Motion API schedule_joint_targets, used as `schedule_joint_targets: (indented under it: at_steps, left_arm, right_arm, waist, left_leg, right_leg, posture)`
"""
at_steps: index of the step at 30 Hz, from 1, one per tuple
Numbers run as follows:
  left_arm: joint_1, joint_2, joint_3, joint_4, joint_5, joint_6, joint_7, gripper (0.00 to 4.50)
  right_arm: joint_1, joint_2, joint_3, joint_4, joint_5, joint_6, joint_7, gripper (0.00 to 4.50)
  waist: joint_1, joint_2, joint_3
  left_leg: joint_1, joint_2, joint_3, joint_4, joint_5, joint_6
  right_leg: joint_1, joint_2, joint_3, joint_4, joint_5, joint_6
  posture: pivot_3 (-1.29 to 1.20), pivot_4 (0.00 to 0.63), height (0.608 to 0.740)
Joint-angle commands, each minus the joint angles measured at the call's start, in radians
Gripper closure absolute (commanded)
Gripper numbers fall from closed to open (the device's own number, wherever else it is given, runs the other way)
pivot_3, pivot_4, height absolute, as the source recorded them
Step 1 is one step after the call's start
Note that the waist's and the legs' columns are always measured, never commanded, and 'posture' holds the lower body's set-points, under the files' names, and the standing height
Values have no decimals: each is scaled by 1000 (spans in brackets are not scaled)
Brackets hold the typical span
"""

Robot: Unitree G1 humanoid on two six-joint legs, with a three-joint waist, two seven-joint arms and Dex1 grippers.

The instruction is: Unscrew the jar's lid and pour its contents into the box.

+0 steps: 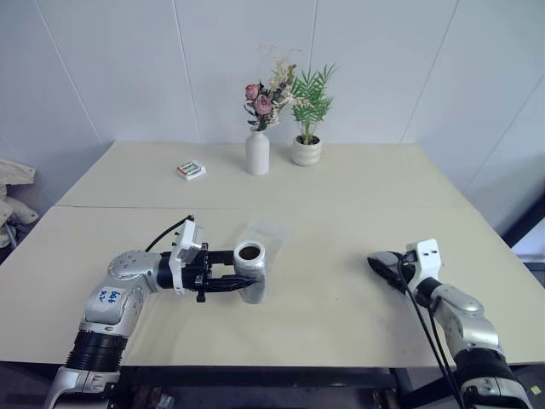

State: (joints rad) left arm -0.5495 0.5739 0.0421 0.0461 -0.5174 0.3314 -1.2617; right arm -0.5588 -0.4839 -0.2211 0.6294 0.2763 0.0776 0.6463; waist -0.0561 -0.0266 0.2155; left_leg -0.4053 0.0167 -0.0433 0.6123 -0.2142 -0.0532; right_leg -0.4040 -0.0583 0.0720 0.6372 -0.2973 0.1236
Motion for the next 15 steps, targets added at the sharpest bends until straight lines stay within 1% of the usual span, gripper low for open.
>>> schedule_joint_targets:
  at_steps: [1, 2, 4, 5, 7, 10, 15]
  left_arm:
    - [-1, 12, 32, -41, -35, 11, 11, 2524]
    - [-2, 14, 33, -41, -37, 14, 12, 2524]
    - [-6, 13, 40, -41, -41, 19, 20, 2524]
    - [-8, 12, 44, -41, -41, 19, 26, 2524]
    - [-13, 8, 53, -39, -43, 20, 38, 2524]
    - [-25, 6, 80, -26, -47, 16, 69, 2524]
    - [-61, 14, 124, -2, -65, 42, 115, 2524]
  right_arm:
    - [-10, 0, -13, 30, 2, -24, 3, 1115]
    - [-10, -4, -14, 29, 5, -27, 11, 872]
    - [-6, -19, -18, -2, 14, -28, 32, 221]
    - [-1, -30, -22, -29, 20, -33, 45, 28]
    - [6, -47, -31, -85, 44, -16, 81, 28]
    - [30, -95, -31, -232, 87, 52, 149, 28]
    - [32, -160, 15, -460, 152, 188, 248, 28]
  waist:
    - [0, 0, 0]
    - [0, 0, 0]
    - [0, 0, 0]
    - [0, 0, 0]
    - [1, 0, 0]
    - [1, 1, 0]
    - [0, 0, 0]
  left_leg:
    - [0, 0, 0, 0, 0, 0]
    - [0, 0, 0, 0, 0, 0]
    - [0, 0, 0, 0, 0, 0]
    - [0, 0, 0, 0, 0, 0]
    - [0, 0, 0, 0, 0, 0]
    - [0, 0, 0, 0, 0, 0]
    - [0, 0, -1, 0, 0, 0]
  right_leg:
    - [0, 0, 0, 0, 0, 0]
    - [1, 0, 0, 0, 0, 0]
    - [1, 0, 0, 0, 0, 0]
    - [1, 0, 0, 0, 0, 0]
    - [1, 0, 0, 0, 0, 0]
    - [0, 0, 1, 0, 0, 1]
    - [0, 1, 1, 0, 0, 1]
  posture:
    - [0, 150, 740]
    - [0, 150, 740]
    - [0, 150, 740]
    - [0, 150, 740]
    - [0, 150, 740]
    - [0, 150, 740]
    - [0, 150, 740]
